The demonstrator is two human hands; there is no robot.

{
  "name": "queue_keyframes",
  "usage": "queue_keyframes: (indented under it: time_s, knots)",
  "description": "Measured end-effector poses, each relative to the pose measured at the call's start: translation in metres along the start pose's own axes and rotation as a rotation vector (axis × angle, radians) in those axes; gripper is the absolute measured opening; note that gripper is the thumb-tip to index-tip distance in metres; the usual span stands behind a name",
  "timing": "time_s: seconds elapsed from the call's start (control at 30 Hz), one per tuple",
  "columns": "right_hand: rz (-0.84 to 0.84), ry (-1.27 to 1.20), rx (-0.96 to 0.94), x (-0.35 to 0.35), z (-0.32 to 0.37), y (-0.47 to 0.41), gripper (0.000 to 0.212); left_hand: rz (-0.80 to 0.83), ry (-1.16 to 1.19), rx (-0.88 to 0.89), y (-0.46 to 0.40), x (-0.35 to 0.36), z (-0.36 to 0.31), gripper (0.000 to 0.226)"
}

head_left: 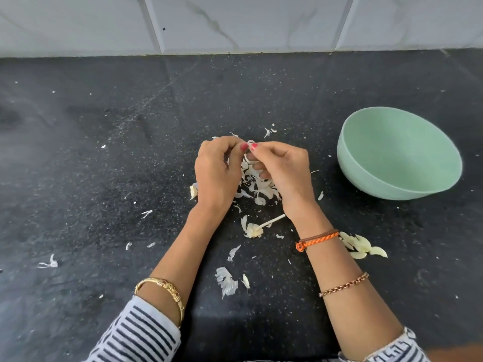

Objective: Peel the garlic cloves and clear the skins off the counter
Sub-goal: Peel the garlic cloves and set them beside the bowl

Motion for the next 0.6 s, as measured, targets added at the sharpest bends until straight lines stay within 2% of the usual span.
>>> queue_keyframes:
  time_s: [0.17,0.23,0.33,0.43,0.6]
  knots:
    - [0.11,-0.089,-0.017,0.0,0.001,0.0,0.004,-0.026,-0.035,0.056,-0.001,-0.002,-0.002,0.016]
    - [0.126,-0.134,-0.019,0.0,-0.001,0.001,0.009,-0.006,0.003,0.025,-0.002,0.0,-0.001,0.016]
    - [0.028,-0.201,-0.024,-0.009,-0.003,-0.002,0.01,-0.028,0.085,-0.029,-0.002,-0.002,0.004,0.012]
    - [-0.064,-0.201,-0.086,-0.022,-0.002,-0.007,0.01,-0.013,0.145,-0.07,-0.003,-0.003,0.006,0.023]
    - [-0.065,-0.143,-0.117,-0.022,-0.004,-0.008,0.017,0.091,0.15,-0.116,0.0,0.005,0.004,0.019]
Point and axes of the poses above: each hand's wrist, its own y-axis away from the middle knuckle, its own x-axis out of the palm, z = x × y, the point moved 4 cm from there along -y, towards the middle knuckle
